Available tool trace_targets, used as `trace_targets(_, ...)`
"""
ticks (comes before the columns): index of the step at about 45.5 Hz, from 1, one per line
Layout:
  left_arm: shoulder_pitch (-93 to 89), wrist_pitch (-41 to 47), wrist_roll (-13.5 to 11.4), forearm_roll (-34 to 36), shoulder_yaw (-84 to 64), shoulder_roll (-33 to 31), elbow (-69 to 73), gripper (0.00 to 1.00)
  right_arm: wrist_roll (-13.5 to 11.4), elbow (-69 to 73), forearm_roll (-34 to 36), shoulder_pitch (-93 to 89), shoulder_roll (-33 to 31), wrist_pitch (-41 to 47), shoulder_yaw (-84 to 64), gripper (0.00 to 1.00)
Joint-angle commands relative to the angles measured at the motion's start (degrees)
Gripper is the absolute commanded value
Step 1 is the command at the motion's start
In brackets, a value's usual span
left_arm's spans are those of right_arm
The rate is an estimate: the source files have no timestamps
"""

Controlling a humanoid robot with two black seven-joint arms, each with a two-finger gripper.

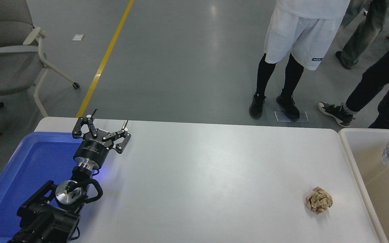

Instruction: Pick up foil plate and place in dustbin

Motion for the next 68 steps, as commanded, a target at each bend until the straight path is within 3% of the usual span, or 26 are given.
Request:
trace_targets(1, 0.00, 0.00, 0.00, 0.00, 0.00, 0.00, 0.00, 0.99, -0.13, -1.99, 10.93, -9.97, 4.94, -8.05, 0.22, 0.00)
trace_targets(17, 0.00, 0.00, 0.00, 0.08, 0.00, 0.00, 0.00, 0.99, -0.57, -19.57, 16.83, -23.85, 14.97, -10.95, 7.77, 0.00)
trace_targets(24, 0.00, 0.00, 0.00, 0.00, 0.00, 0.00, 0.00, 0.99, -2.50, -21.86, 15.78, -28.08, 15.58, -14.03, 15.59, 0.00)
trace_targets(42, 0.00, 0.00, 0.00, 0.00, 0.00, 0.00, 0.00, 0.99, -3.73, -22.03, 15.69, -32.03, 15.67, -20.71, 18.50, 0.00)
trace_targets(49, 0.00, 0.00, 0.00, 0.00, 0.00, 0.00, 0.00, 0.99, -3.65, -21.95, 15.34, -33.35, 15.15, -22.29, 18.50, 0.34)
trace_targets(52, 0.00, 0.00, 0.00, 0.00, 0.00, 0.00, 0.00, 0.99, -3.65, -21.95, 14.90, -33.53, 14.88, -22.73, 18.50, 0.60)
trace_targets(55, 0.00, 0.00, 0.00, 0.00, 0.00, 0.00, 0.00, 0.99, -3.65, -21.86, 14.55, -33.62, 14.88, -23.08, 18.50, 0.97)
trace_targets(68, 0.00, 0.00, 0.00, 0.00, 0.00, 0.00, 0.00, 0.99, -3.65, -20.63, 14.63, -30.99, 12.16, -22.56, 18.42, 1.00)
